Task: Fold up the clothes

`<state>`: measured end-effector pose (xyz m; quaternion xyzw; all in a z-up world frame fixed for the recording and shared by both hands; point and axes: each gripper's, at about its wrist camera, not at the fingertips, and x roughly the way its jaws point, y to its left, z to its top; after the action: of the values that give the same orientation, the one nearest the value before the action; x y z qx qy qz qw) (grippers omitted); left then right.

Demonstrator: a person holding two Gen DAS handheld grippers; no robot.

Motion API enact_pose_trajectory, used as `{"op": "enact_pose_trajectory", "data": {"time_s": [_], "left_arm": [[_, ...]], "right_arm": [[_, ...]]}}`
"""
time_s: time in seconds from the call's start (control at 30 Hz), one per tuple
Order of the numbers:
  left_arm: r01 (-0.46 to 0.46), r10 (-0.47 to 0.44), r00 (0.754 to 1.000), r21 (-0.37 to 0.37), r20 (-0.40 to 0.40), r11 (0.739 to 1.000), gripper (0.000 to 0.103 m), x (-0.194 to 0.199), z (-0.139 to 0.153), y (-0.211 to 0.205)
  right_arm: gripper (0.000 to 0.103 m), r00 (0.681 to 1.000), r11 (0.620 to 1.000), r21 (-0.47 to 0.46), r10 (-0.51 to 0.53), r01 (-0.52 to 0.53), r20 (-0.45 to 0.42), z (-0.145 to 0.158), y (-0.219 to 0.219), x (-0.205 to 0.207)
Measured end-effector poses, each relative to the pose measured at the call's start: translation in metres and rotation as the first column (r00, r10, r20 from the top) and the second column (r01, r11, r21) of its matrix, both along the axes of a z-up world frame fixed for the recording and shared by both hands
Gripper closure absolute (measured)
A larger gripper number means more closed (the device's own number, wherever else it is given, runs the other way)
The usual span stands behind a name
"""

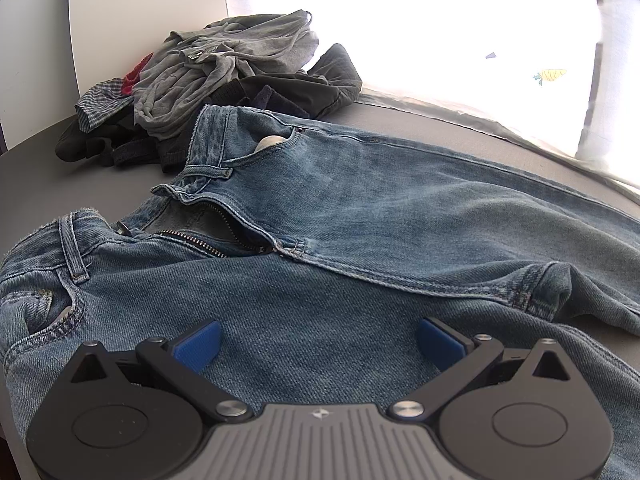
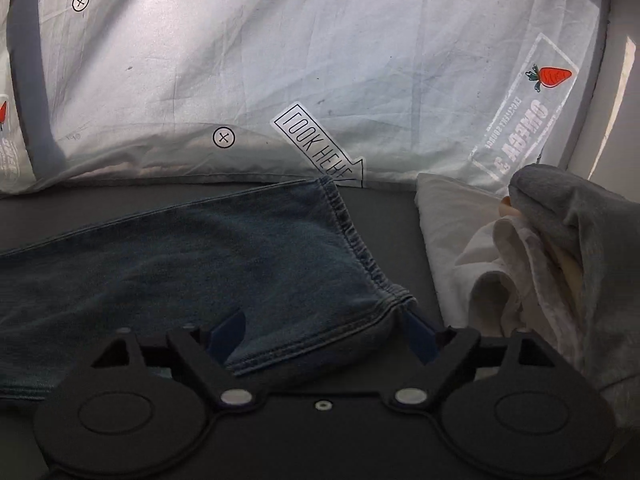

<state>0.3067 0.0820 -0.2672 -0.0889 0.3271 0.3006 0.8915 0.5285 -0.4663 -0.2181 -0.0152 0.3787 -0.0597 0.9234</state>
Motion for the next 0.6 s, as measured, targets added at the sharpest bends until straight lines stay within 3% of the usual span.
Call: {"op": "enact_pose_trajectory", "data": {"time_s": [0.07, 0.17, 0.37, 0.43, 0.6], "left_arm": [[0.001, -0.001, 1.0, -0.001, 0.001, 1.0, 0.0, 0.0, 0.0, 0.0], [0.002, -0.002, 1.0, -0.001, 0.002, 1.0, 0.0, -0.001, 0.0, 0.0], [0.006, -0.006, 1.0, -0.004, 0.005, 1.0, 0.0, -0.002, 0.001, 0.001], [0.009, -0.009, 1.0, -0.005, 0.005, 1.0, 0.0, -0.003, 0.001, 0.001], [0.024, -0.024, 1.0, -0.009, 0.002, 1.0, 0.0, -0.007, 0.001, -0.001]], "right_arm": [[0.015, 0.999, 1.0, 0.01, -0.009, 0.009, -0.051, -0.001, 0.009, -0.037], [0.004, 0.994, 0.999, 0.036, -0.027, 0.031, -0.102, 0.0, 0.022, -0.098], [0.0, 0.989, 0.968, 0.227, -0.08, 0.106, -0.123, 0.007, 0.033, -0.166], [0.0, 0.991, 0.947, 0.298, -0.09, 0.117, -0.102, 0.014, 0.033, -0.181], [0.0, 0.98, 0.852, 0.487, -0.193, 0.191, -0.047, 0.025, 0.03, -0.229]]}}
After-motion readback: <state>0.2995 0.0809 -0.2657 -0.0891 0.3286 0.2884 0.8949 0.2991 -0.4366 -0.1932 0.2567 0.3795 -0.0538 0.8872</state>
